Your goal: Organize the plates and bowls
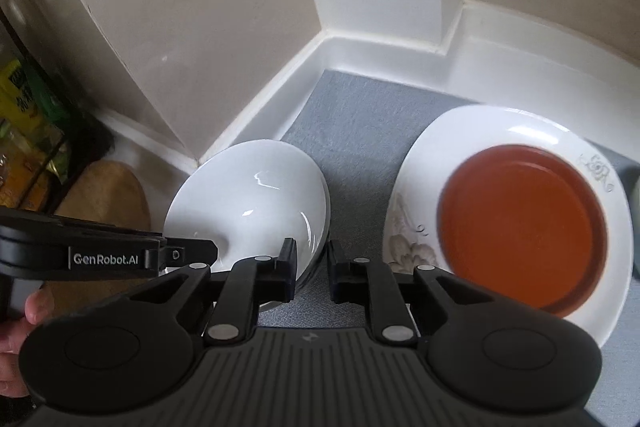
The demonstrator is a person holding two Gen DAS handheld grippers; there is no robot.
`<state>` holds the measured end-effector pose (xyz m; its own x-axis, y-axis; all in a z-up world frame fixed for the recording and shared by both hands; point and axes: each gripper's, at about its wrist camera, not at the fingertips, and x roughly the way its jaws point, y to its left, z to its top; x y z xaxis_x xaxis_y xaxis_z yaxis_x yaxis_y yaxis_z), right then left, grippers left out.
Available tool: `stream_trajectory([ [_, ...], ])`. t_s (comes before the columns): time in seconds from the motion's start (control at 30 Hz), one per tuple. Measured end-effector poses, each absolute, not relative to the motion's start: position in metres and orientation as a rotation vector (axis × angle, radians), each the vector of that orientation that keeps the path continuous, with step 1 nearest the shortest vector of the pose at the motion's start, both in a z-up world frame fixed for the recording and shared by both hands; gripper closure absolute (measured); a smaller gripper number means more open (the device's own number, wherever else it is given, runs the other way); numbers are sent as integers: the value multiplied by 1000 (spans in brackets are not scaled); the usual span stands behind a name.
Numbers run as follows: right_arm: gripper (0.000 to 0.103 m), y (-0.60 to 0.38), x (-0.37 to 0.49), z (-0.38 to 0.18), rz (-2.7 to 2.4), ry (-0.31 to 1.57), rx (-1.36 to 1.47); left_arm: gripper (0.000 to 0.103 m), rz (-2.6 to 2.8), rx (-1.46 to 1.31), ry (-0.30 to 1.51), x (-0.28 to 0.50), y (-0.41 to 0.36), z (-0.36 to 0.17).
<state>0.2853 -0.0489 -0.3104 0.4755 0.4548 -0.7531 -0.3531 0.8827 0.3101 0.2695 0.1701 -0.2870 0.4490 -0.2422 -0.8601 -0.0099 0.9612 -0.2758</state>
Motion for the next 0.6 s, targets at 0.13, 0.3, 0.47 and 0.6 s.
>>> stream_trajectory([
  [0.13,85,-84,278,-297,487,928,195,86,-169,-226,1057,268,144,-260],
  [0.3,84,-150,270,-286,407,897,296,86,-231,-198,1062,291,80,-241],
  [0.47,84,-227,262,-278,275,819,334,86,-346,-141,1027,314,-7,-220],
  [0.6,84,-285,259,-280,165,774,394,85,-432,-46,1017,324,-72,-215],
])
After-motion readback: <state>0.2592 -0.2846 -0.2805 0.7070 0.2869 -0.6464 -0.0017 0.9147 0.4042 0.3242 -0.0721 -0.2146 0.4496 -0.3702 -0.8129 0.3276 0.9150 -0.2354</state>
